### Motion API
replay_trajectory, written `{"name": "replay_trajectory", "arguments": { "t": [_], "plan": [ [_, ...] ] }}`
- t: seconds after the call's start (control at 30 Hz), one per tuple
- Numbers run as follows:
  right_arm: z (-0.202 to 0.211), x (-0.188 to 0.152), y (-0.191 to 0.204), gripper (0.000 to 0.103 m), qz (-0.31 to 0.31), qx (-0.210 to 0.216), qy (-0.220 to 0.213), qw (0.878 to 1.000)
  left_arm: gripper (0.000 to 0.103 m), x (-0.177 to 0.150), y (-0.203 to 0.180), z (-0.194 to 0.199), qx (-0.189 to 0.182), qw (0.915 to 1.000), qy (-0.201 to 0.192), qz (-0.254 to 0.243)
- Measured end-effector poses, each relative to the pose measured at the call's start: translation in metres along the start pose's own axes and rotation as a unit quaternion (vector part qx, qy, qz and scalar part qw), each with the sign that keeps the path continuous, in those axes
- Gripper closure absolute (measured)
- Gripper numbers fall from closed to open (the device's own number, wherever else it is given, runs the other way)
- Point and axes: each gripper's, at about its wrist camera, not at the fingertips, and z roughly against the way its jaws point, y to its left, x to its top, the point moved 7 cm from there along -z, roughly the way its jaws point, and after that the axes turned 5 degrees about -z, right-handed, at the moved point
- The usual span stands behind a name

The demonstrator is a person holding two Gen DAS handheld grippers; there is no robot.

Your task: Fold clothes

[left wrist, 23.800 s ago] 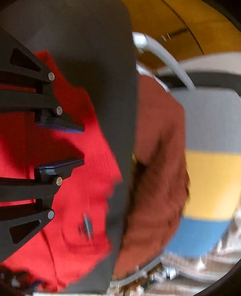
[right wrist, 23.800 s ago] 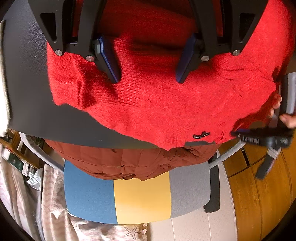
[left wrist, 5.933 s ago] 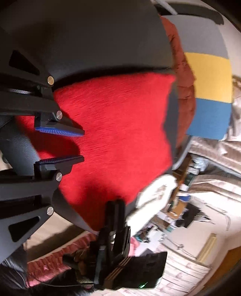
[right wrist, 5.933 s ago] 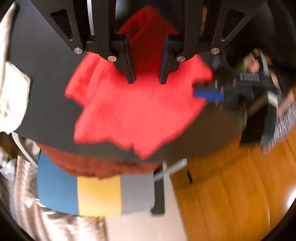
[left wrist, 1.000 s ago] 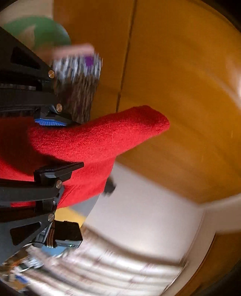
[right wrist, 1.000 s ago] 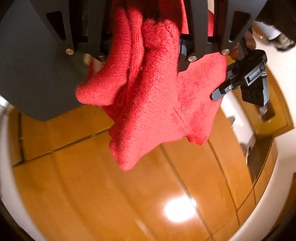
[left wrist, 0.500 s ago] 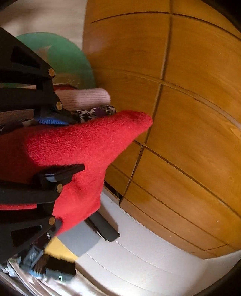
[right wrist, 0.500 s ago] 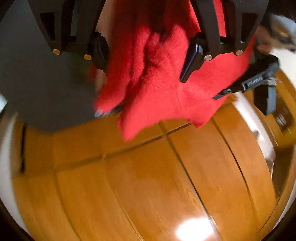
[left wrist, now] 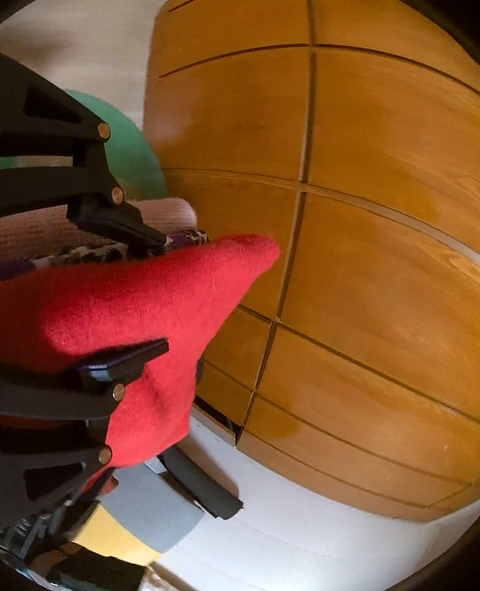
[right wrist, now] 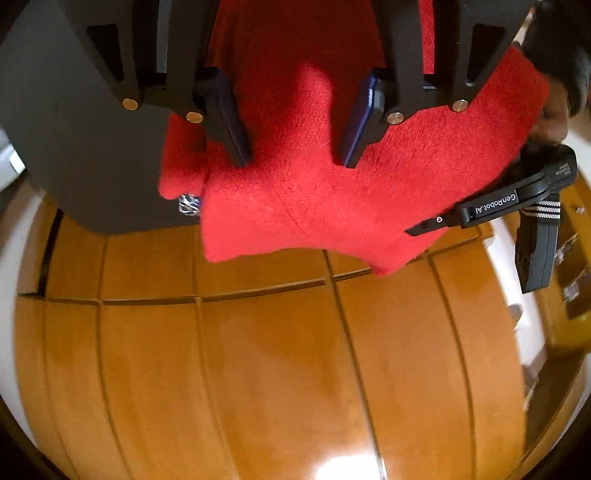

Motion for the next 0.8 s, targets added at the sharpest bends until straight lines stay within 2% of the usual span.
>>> {"name": "replay_trajectory", "arguments": {
  "t": [0.2, 0.33, 0.47, 0.67, 0.73, 0.8],
  "plan": [
    [0.025, -0.001, 0.008, 0.048, -0.009, -0.032, -0.013, 0.999, 0.051, -0.004, -0.011, 0.024, 0.019, 0.9997, -0.015, -0.010],
    [0.041, -0.004, 0.012, 0.040, -0.011, -0.044, -0.029, 0.999, 0.046, -0.009, -0.021, 0.046, 0.051, 0.9976, -0.040, -0.024],
    [0.055, -0.009, 0.020, 0.038, -0.008, -0.056, -0.043, 0.997, 0.044, -0.011, -0.025, 0.066, 0.081, 0.9951, -0.056, -0.014],
    [0.076, -0.015, 0.032, 0.038, -0.003, -0.075, -0.064, 0.995, 0.041, -0.009, -0.040, 0.112, 0.166, 0.9793, -0.110, -0.037],
    [0.083, -0.017, 0.036, 0.035, -0.001, -0.081, -0.071, 0.994, 0.039, -0.011, -0.046, 0.130, 0.192, 0.9727, -0.122, -0.044],
    [0.081, -0.020, 0.034, 0.030, -0.001, -0.105, -0.067, 0.992, 0.036, -0.014, -0.054, 0.145, 0.208, 0.9679, -0.129, -0.056]
  ]
}}
